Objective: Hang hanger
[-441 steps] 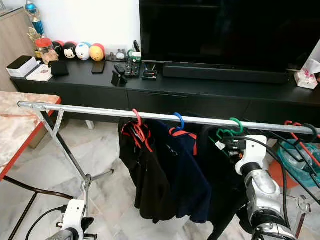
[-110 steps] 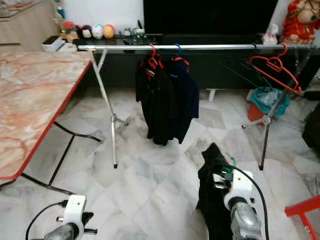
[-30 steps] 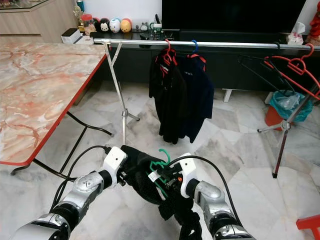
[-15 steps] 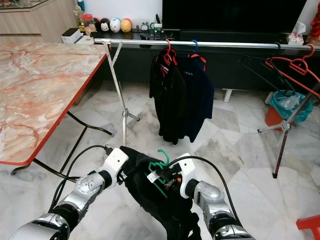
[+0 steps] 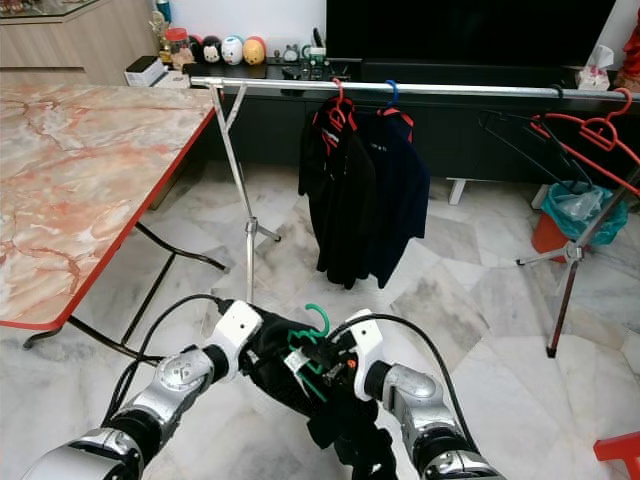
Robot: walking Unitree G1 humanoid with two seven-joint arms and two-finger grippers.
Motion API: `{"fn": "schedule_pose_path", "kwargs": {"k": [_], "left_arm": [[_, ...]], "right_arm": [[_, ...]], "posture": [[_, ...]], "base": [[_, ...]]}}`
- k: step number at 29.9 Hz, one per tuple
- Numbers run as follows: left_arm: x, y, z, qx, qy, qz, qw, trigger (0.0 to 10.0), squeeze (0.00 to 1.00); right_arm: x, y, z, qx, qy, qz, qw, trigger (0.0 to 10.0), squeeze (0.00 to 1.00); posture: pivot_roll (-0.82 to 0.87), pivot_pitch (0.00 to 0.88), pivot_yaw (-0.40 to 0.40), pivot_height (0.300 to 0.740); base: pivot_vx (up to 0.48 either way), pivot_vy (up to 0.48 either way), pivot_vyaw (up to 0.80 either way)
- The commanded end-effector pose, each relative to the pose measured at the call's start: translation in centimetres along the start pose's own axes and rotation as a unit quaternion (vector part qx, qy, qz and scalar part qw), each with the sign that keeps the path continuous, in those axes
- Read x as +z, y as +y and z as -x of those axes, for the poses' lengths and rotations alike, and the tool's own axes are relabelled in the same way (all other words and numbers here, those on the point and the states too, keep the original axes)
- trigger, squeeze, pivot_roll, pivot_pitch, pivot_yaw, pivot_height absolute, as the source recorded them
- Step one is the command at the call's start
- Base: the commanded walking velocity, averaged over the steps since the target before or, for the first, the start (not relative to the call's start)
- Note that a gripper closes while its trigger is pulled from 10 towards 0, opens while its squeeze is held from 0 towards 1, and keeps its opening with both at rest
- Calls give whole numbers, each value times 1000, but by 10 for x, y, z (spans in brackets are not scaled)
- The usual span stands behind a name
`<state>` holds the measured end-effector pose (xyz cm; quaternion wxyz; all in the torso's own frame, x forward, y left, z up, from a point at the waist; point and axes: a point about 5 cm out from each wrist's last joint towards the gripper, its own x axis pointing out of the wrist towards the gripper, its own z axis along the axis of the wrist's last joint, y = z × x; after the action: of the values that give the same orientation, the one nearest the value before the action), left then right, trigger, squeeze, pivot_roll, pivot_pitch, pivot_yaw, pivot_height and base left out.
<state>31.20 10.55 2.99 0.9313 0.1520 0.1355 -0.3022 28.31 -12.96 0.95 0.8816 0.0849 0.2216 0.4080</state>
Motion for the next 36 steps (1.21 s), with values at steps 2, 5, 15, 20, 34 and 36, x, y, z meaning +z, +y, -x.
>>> {"fn": "schedule_pose_path", "kwargs": {"k": [2,5,15,20,34,36], "left_arm": [[2,5,-1,18,7,-16,1000,10000,0],[1,7,-1,28,14,-40,999,10000,0],[-4,10,0,51,39,-60,996,8000,0],[-7,3,0,30,46,-59,997,9608,0],[-10,2,0,37,50,-54,997,1373,0],[-11,1,1,36,51,-51,997,0,0]], "right_arm": [[6,2,-3,9,-13,2,1000,10000,0],[5,2,-3,8,-12,1,1000,10000,0],[6,1,-3,2,-18,-4,1000,10000,0],[7,1,-3,0,-20,-4,1000,10000,0],[9,0,-3,-1,-24,-5,1000,10000,0],[9,0,-3,0,-25,-7,1000,10000,0]], "posture": [[90,0,-8,740],[92,0,-7,740],[91,0,-7,740],[91,0,-7,740],[89,0,-6,740],[89,0,-5,740]], "base": [[0,0,0],[0,0,0],[0,0,0],[0,0,0],[0,0,0],[0,0,0]]}}
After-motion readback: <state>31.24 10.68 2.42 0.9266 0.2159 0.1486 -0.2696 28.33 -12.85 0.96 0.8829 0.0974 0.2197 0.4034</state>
